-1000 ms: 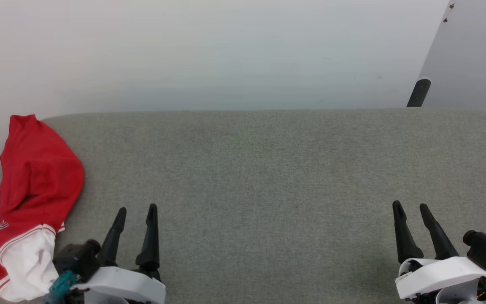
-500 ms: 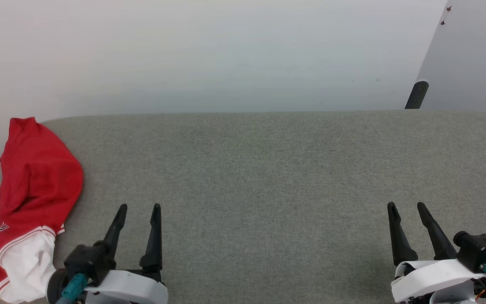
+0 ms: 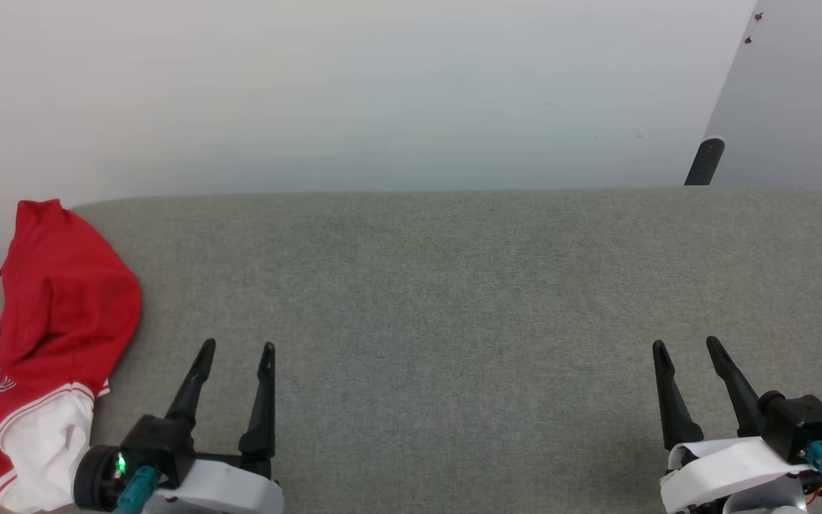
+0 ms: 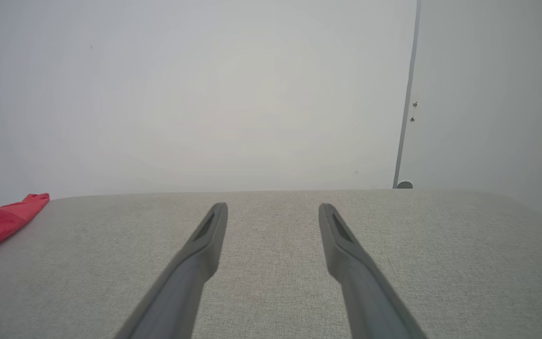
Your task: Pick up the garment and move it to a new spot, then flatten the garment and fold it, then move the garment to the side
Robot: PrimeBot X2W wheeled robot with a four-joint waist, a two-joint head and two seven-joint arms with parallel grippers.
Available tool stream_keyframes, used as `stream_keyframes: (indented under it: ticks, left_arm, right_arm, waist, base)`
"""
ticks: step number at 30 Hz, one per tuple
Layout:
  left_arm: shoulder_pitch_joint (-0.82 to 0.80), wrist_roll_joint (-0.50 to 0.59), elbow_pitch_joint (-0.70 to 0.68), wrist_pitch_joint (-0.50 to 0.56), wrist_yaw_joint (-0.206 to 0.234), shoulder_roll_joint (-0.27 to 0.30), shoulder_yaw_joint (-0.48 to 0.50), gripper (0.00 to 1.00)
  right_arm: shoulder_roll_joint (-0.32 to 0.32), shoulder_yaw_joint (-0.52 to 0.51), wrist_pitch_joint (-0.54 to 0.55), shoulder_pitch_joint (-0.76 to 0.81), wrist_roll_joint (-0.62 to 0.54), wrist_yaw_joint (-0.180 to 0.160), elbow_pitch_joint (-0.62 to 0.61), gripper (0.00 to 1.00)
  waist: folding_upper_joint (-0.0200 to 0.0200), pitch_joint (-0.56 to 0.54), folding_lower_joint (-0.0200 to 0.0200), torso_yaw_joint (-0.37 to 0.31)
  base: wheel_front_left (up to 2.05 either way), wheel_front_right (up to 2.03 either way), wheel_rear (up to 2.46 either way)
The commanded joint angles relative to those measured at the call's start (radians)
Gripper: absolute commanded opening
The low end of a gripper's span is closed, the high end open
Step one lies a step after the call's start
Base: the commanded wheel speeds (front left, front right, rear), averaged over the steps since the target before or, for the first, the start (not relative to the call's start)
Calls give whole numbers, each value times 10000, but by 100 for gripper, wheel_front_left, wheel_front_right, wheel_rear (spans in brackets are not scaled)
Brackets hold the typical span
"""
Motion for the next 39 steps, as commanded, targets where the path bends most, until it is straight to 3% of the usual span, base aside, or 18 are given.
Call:
stream_keyframes:
  ticks: [1, 18, 39]
  left_arm:
    - [56, 252, -28, -84, -62, 16, 25, 100]
    - [-74, 639, 370, -259, -340, -148, 389, 100]
    - [308, 255, 1062, -259, -245, -112, 1772, 100]
  right_arm:
    - [35, -26, -94, -76, -255, 7, -60, 100]
    - [45, 90, -286, 91, -1059, 7, -59, 100]
    - [161, 1079, -268, 163, -737, 6, 310, 100]
  waist:
    - [-1, -7, 0, 1]
    - [-1, -157, 0, 309]
    - [-1, -890, 0, 3481]
  base:
    - [0, 0, 0]
    - [0, 0, 0]
    - [0, 0, 0]
